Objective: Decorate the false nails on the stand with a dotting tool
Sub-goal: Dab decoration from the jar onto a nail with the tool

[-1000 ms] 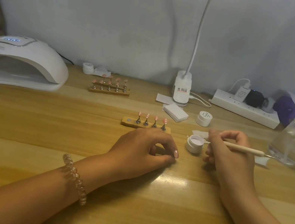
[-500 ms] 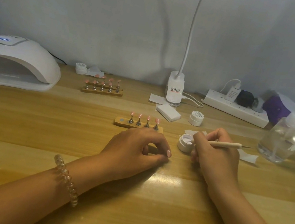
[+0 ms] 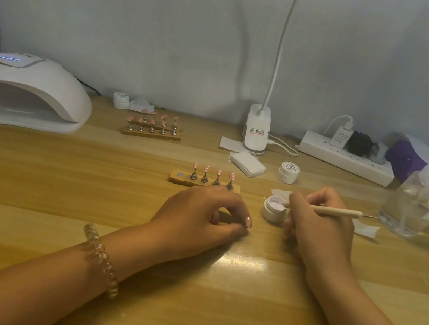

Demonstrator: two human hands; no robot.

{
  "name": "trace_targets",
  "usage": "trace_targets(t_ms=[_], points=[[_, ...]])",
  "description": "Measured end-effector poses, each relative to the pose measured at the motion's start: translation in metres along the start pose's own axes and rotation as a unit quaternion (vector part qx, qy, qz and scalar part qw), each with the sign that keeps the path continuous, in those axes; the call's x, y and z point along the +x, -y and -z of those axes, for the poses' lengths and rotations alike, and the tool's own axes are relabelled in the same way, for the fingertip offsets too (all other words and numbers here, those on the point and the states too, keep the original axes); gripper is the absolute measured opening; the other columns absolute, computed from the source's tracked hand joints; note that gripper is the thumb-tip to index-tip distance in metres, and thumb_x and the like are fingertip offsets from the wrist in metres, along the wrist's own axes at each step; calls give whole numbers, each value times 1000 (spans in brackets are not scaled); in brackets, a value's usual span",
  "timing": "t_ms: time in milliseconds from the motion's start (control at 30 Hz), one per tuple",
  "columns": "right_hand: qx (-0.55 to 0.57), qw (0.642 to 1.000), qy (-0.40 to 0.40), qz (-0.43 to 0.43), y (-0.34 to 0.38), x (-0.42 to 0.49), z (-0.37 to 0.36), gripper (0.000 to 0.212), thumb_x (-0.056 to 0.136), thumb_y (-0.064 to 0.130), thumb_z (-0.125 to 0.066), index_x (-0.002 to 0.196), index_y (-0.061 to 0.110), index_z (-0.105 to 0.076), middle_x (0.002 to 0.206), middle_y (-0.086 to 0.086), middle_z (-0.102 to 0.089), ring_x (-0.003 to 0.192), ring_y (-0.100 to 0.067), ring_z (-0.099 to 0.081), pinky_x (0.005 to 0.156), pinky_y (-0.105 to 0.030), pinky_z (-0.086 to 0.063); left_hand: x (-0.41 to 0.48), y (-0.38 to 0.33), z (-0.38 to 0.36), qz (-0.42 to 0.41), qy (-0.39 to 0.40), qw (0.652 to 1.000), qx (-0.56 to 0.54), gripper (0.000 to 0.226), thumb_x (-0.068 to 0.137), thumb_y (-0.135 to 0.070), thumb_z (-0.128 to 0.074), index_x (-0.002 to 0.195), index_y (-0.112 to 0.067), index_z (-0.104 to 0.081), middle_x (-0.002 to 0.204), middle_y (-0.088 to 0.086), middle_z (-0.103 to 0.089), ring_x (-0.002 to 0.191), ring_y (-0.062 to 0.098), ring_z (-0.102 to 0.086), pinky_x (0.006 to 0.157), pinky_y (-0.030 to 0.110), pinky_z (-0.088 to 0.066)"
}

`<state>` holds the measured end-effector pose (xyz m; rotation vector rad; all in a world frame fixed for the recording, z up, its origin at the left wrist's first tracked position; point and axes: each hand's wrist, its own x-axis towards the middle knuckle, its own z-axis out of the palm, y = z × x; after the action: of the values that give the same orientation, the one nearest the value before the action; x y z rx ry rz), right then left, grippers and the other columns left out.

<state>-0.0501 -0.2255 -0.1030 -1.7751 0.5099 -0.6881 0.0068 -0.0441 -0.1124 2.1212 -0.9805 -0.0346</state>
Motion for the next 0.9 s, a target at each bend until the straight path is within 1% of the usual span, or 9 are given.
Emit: trace_targets(t_ms=[133, 233, 300, 400, 500, 633, 767, 833, 900], points=[[55, 998, -13, -11, 3, -3, 2, 21, 84, 13, -63, 70, 16, -48, 44, 2, -58, 39, -6, -52, 37, -19, -40, 0, 1, 0, -1, -2, 1000, -7, 7, 84, -33, -74, 89, -39, -71, 94, -16, -67, 60, 1, -48, 63, 28, -43], [96, 995, -20, -3, 8, -6, 3, 22, 85, 8, -62, 71, 15, -47, 44, 2, -56, 39, -5, -52, 39, -16, -43, 1, 1, 0, 0, 0, 1000, -9, 9, 85, -33, -74, 88, -40, -70, 95, -16, -67, 59, 0, -47, 63, 29, -44], [114, 993, -12, -3, 10, -10, 2, 22, 86, 7, -62, 71, 15, -47, 44, 2, -56, 39, -5, -52, 40, -17, -45, 1, 2, 0, 1, 2, 1000, -9, 9, 85, -33, -74, 88, -40, -70, 96, -16, -67, 59, 0, -48, 63, 30, -44], [140, 990, 11, -30, 11, -18, -2, 25, 86, 8, -62, 69, 15, -47, 43, 1, -55, 38, -6, -51, 40, -18, -44, 2, 2, 0, 1, 3, 1000, -12, 9, 84, -32, -74, 88, -39, -70, 95, -16, -68, 59, 0, -48, 63, 29, -43], [134, 990, 35, -35, 12, -27, -9, 28, 83, 5, -62, 65, 14, -43, 40, -1, -51, 36, -10, -47, 40, -19, -43, 2, 2, 0, -1, 1, 1000, -11, 8, 84, -32, -74, 88, -38, -70, 95, -15, -68, 58, 0, -47, 62, 28, -42], [83, 994, 64, -15, 12, -30, -12, 22, 80, 13, -64, 67, 12, -46, 43, -4, -55, 42, -14, -52, 53, -32, -46, 2, 1, -1, -1, -2, 1000, -2, 8, 84, -31, -74, 88, -37, -70, 93, -16, -67, 59, 0, -48, 62, 28, -41], [75, 994, 72, -14, 14, -32, -12, 23, 79, 16, -64, 65, 14, -46, 45, -6, -57, 45, -14, -56, 59, -37, -49, 2, 0, -1, 3, -2, 1000, -2, 7, 85, -31, -74, 89, -36, -71, 92, -16, -66, 60, -1, -48, 62, 27, -38], [78, 994, 70, -19, 14, -31, -12, 23, 81, 14, -64, 66, 14, -47, 45, -5, -57, 47, -14, -57, 58, -35, -50, 2, -1, 0, 6, -2, 1000, -4, 7, 85, -31, -74, 89, -36, -71, 92, -17, -66, 60, -2, -48, 62, 26, -37], [83, 994, 66, -25, 14, -30, -11, 24, 82, 13, -63, 66, 15, -46, 44, -4, -56, 48, -14, -58, 52, -29, -48, 1, -1, 0, 9, -3, 1000, -4, 7, 84, -32, -74, 89, -36, -71, 91, -18, -65, 60, -4, -49, 62, 26, -37]])
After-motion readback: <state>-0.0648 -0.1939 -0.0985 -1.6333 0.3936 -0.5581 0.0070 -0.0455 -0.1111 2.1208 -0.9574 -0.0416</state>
